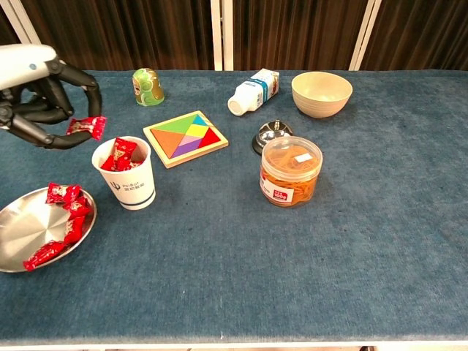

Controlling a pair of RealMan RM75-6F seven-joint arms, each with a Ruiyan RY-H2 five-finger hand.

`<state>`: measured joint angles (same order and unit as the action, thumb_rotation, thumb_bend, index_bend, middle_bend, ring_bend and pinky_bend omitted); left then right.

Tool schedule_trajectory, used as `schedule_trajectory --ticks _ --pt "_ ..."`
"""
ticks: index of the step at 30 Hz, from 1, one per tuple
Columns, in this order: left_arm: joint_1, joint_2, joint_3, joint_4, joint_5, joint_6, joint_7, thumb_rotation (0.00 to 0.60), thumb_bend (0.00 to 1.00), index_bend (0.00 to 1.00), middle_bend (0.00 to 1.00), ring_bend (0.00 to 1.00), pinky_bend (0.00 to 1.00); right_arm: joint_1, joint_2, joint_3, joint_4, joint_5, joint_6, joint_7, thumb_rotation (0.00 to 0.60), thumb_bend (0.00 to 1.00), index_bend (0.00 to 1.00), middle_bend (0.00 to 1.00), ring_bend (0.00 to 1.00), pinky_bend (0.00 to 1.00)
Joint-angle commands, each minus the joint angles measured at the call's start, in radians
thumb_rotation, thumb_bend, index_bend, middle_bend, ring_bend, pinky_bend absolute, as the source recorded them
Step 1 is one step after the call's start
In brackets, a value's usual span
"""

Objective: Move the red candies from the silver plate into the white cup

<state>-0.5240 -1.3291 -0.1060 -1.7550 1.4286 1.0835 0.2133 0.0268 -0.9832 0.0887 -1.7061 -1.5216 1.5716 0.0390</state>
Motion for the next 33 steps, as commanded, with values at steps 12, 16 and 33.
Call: schedule_trajectory --ticks 12,16,33 --pt "-0.091 -0.080 -0.032 0.021 -0.175 -0.087 0.165 0.600 0.25 0.52 0.95 0.92 0.83 -0.002 -0.011 0.000 0.036 0.014 -0.009 0.031 0.600 0.16 0.00 0.12 0.00 0.10" --pt "-0.091 -0.079 -0.024 0.016 -0.183 -0.073 0.185 0.600 0.23 0.50 0.95 0.91 0.83 0.000 -0.012 0.000 0.039 0.013 -0.013 0.033 0.600 0.16 0.00 0.12 0.00 0.10" --pt "0.096 0.064 0.011 0.012 -0.112 0.243 0.103 0.600 0.15 0.39 0.69 0.65 0.75 0.008 0.002 0.006 0.057 0.019 -0.027 0.061 0.600 0.16 0.00 0.12 0.00 0.10"
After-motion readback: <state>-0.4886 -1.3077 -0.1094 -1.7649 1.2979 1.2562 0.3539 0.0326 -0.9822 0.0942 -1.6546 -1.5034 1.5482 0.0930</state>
